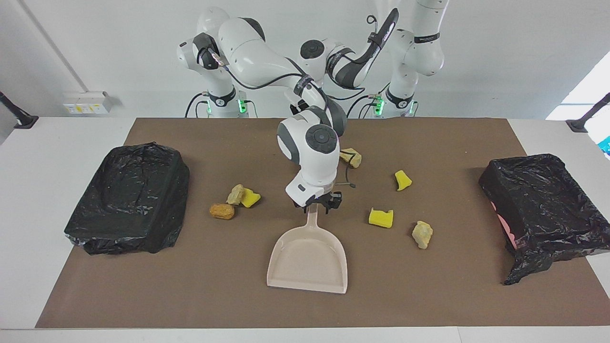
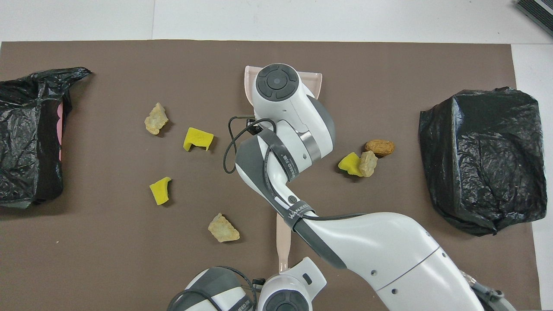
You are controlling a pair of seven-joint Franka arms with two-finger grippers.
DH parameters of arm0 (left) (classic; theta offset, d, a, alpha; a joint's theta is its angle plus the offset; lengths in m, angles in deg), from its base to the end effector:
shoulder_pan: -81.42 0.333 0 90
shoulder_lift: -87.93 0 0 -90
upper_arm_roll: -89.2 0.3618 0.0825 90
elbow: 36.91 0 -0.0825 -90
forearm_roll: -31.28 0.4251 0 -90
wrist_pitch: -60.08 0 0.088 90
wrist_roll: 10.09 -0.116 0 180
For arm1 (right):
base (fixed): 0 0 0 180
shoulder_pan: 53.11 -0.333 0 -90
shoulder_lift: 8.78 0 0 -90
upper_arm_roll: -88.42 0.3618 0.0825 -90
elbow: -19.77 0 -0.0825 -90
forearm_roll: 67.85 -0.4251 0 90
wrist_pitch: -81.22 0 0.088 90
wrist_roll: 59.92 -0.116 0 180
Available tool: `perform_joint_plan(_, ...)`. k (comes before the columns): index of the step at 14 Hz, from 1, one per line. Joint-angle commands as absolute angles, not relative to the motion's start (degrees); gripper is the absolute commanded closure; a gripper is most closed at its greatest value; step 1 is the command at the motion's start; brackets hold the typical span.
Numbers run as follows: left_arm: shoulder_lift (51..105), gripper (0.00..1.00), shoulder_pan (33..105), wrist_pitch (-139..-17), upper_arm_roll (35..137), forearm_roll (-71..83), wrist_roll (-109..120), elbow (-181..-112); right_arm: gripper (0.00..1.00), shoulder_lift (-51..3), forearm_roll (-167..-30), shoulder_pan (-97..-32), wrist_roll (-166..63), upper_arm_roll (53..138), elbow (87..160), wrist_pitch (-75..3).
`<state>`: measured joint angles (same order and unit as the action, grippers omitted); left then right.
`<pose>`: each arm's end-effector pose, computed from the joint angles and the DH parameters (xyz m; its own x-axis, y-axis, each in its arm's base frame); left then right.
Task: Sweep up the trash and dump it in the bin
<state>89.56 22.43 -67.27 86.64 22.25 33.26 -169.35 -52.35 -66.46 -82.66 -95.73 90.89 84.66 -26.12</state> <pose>0.2466 -0.4680 0.3609 0.9676 -0.2171 -0.1286 -0.2136 -0.9761 0.0402 0.7055 0.4261 0.3646 0.9973 -0.0703 -0.0193 -0.0702 -0.9975 0.0057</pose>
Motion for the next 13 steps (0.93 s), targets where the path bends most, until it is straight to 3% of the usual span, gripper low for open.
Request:
perform_joint_plan(1, 90.12, 0.79, 21.30, -65.96, 87.71, 21.17, 33.94, -170.15, 0.89, -50.61, -65.74, -82.02, -96.39, 91.49, 87.27, -26.71)
perform_joint_plan(2, 90.12, 0.95, 21.74, -65.17, 87.71, 21.17, 34.11, -169.80, 1.00, -50.61, -65.66, -82.02, -96.83, 91.23, 87.27, -26.19)
perform_joint_plan(3, 90.30, 1.00, 21.83, -63.77, 87.88, 21.17, 34.12, -169.02, 1.00, -50.52, -65.40, -82.02, -96.05, 90.88, 87.27, -25.66)
perform_joint_plan(8, 94.59, 1.00, 24.02, -49.47, 88.50, 24.15, 25.29, -166.19, 1.00, -47.64, -65.49, -79.92, -77.36, 91.67, 88.05, -26.45)
perform_joint_plan(13, 102.06, 1.00, 30.26, -37.92, 88.50, 24.60, 7.34, -171.71, 1.00, -34.73, -65.22, -75.27, -49.25, 91.67, 100.52, -25.49)
